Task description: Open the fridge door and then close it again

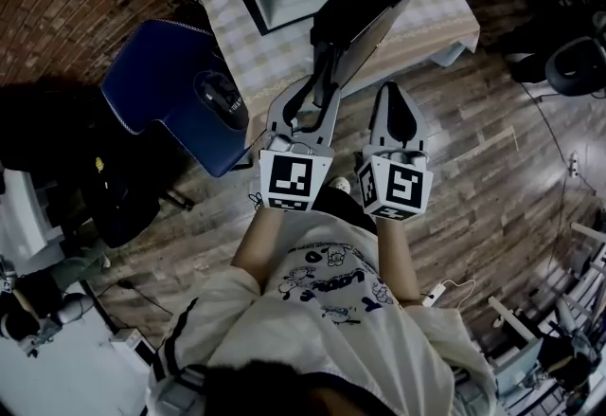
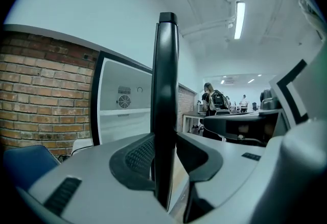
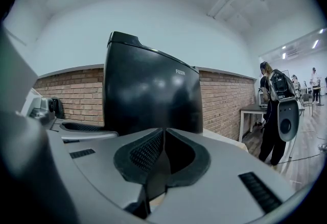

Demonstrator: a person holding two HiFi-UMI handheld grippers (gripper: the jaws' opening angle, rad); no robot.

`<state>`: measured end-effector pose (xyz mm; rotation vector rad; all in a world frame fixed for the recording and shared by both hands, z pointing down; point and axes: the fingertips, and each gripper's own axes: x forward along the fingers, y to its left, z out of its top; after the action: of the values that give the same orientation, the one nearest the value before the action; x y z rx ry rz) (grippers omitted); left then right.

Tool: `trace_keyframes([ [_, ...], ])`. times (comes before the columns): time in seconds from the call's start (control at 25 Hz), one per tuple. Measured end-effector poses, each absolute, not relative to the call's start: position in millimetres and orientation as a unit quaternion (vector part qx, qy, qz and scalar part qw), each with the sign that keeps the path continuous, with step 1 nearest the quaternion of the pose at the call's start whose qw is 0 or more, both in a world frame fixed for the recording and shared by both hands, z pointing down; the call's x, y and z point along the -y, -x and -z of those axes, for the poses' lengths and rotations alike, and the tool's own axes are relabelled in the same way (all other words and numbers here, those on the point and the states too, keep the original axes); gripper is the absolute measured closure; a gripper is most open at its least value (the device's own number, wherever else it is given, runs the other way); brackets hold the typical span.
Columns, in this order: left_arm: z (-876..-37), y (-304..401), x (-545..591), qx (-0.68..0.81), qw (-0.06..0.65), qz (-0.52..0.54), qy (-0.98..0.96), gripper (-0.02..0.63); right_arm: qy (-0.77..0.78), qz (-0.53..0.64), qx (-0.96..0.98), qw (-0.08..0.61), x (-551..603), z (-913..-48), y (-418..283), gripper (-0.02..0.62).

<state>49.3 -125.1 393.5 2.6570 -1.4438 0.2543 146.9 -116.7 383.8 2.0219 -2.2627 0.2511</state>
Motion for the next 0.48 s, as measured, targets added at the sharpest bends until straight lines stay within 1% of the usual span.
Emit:
trace_keyframes([
  [0.48,-392.5,-95.0,88.7,0.467,0.044,-0.090,-0.878,0.471,-0.668,-0.086,0.738,0.040,83.2,-385.5,-187.6,0.561],
])
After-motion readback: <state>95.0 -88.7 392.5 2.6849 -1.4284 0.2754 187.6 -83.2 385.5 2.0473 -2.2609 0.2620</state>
